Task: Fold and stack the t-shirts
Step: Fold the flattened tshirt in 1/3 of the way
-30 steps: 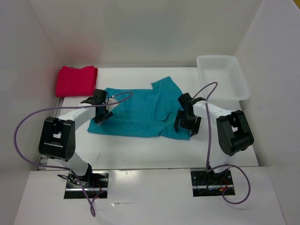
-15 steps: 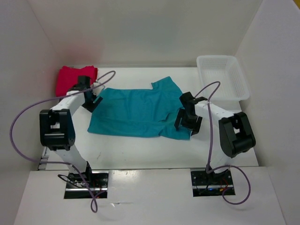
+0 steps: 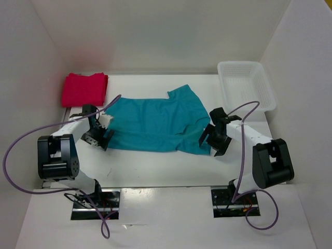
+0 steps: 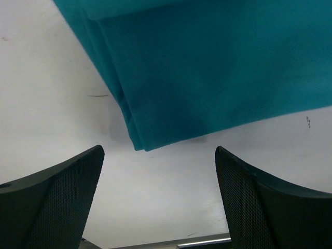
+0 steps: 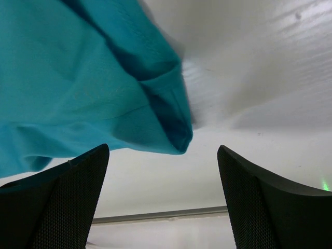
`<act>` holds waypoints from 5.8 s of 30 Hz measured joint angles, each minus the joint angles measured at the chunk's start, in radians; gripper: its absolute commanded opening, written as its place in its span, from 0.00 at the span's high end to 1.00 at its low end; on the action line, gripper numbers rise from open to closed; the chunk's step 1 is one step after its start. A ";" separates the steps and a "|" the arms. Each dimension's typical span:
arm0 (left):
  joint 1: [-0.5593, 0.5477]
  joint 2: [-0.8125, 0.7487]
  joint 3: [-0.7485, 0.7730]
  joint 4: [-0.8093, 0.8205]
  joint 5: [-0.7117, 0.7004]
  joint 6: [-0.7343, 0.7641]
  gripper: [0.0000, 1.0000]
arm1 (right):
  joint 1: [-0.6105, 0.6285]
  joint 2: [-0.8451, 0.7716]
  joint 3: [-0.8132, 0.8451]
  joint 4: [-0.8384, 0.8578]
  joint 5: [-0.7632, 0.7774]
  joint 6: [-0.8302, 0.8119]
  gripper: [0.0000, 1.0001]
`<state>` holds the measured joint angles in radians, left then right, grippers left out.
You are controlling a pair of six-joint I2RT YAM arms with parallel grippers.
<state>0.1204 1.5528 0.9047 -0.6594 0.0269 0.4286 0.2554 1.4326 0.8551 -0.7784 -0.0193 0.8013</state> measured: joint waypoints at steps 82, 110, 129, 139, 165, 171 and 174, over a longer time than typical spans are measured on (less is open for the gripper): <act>0.024 -0.103 0.002 -0.409 -0.279 0.172 0.30 | -0.050 -0.125 0.179 -0.439 0.032 -0.129 0.18; -0.070 0.007 0.095 -0.143 0.065 0.270 0.22 | 0.140 0.292 0.284 0.029 -0.023 -0.217 0.33; -0.071 0.111 0.064 -0.073 0.064 0.192 0.80 | 0.142 0.360 0.284 0.061 0.001 -0.235 0.36; -0.071 0.047 0.062 -0.089 0.028 0.140 0.41 | 0.142 0.371 0.284 0.063 0.005 -0.243 0.51; -0.071 0.085 0.060 -0.098 0.004 0.087 1.00 | 0.142 0.371 0.283 0.077 -0.004 -0.251 1.00; -0.071 0.022 0.061 -0.102 -0.040 0.059 1.00 | 0.142 0.371 0.283 0.077 0.018 -0.248 1.00; -0.071 -0.010 0.061 -0.103 -0.067 0.039 1.00 | 0.142 0.371 0.283 0.077 0.038 -0.245 1.00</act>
<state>0.0498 1.5433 0.9653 -0.7624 -0.0402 0.4679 0.3969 1.8034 1.1385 -0.7017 0.0185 0.5560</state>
